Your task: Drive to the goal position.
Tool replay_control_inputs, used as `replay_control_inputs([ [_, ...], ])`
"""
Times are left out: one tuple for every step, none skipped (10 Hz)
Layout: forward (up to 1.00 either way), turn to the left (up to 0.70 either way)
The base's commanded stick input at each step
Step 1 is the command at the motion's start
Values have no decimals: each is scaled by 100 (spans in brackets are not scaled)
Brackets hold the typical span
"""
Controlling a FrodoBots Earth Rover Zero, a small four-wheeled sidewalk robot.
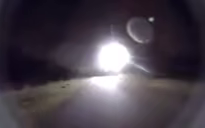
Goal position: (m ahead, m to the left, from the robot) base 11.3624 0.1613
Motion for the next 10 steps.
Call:
replay_control_inputs([
  [100,5],
  [100,5],
  [100,5],
  [100,5],
  [100,9],
  [100,13],
  [100,14],
  [100,14],
  [100,13],
  [100,13],
])
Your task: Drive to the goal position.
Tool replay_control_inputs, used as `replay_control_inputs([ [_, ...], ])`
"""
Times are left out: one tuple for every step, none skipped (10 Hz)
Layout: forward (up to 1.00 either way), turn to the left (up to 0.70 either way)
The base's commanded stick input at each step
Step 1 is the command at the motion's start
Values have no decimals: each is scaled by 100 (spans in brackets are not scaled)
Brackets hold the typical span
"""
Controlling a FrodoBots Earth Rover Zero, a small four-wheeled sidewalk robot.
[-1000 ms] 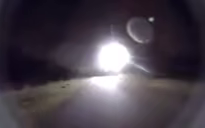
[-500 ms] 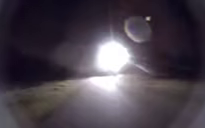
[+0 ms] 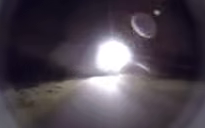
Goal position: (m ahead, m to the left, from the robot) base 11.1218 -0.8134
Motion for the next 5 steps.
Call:
replay_control_inputs([
  [100,14],
  [100,14],
  [100,14],
  [100,14],
  [100,14],
])
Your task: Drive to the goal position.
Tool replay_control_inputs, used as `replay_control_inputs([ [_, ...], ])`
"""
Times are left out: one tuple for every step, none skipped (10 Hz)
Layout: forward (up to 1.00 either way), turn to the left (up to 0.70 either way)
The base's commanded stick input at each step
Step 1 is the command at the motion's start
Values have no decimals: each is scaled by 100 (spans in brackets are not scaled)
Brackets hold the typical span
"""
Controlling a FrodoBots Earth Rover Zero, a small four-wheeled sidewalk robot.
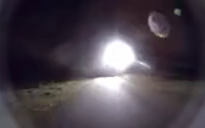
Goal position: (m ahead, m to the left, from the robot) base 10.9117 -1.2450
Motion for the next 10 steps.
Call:
replay_control_inputs([
  [100,15],
  [100,15],
  [100,15],
  [100,13],
  [100,8],
  [100,4],
  [100,2],
  [100,1],
  [100,0],
  [100,0],
])
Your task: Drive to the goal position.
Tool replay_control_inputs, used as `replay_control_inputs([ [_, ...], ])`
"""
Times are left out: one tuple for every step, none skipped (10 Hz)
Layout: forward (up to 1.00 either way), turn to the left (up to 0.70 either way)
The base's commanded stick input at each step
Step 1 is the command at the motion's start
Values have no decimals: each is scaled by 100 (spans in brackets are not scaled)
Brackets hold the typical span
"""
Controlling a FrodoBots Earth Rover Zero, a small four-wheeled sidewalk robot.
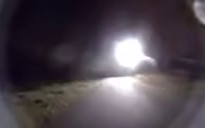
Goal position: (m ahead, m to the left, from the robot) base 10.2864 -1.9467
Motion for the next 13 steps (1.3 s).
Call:
replay_control_inputs([
  [100,-5],
  [100,-8],
  [100,-8],
  [100,-9],
  [100,-9],
  [100,-9],
  [100,-8],
  [100,-8],
  [100,-9],
  [100,-9],
  [100,-7],
  [100,-4],
  [100,-3],
])
